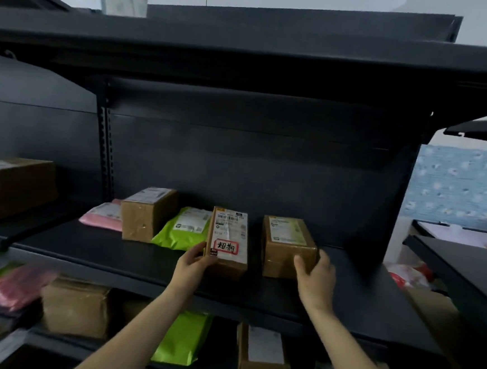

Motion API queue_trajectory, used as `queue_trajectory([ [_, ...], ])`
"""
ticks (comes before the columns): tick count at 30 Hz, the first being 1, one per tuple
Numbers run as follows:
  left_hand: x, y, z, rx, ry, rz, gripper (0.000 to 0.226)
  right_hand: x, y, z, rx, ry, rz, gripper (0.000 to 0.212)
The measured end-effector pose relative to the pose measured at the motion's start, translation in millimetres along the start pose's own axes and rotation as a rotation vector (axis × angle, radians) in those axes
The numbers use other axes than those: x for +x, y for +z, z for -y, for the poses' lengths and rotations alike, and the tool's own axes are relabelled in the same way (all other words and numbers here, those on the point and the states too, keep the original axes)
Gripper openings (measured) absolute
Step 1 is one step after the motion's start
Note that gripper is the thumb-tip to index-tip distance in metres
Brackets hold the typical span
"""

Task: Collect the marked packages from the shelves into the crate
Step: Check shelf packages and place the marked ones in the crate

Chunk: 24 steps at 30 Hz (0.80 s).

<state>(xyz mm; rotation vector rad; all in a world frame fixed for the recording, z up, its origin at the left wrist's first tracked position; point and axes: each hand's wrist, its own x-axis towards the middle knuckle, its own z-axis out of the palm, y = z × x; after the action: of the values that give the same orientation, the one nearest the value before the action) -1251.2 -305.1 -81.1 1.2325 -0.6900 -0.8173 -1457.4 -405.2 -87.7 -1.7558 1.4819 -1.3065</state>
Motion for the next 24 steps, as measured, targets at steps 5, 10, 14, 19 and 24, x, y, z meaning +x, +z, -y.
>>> queue_trajectory([
  [5, -14, -8, 7, -0.001, 0.024, 0.058, 0.053, -36, -9, 1, -0.113, -0.058, -0.024, 0.060],
  [10, -37, -30, 16, 0.019, 0.031, 0.107, 0.043, -80, -16, 2, -0.153, -0.058, -0.018, 0.061],
  [14, -67, -51, 24, 0.022, -0.012, 0.167, 0.043, -122, -23, 1, -0.160, -0.012, -0.035, 0.060],
  [19, -110, -74, 44, -0.015, -0.090, 0.215, 0.048, -179, -34, -16, -0.205, 0.055, -0.044, 0.057],
  [24, -146, -93, 76, 0.040, -0.171, 0.250, 0.052, -224, -39, -39, -0.267, 0.129, -0.025, 0.056],
])
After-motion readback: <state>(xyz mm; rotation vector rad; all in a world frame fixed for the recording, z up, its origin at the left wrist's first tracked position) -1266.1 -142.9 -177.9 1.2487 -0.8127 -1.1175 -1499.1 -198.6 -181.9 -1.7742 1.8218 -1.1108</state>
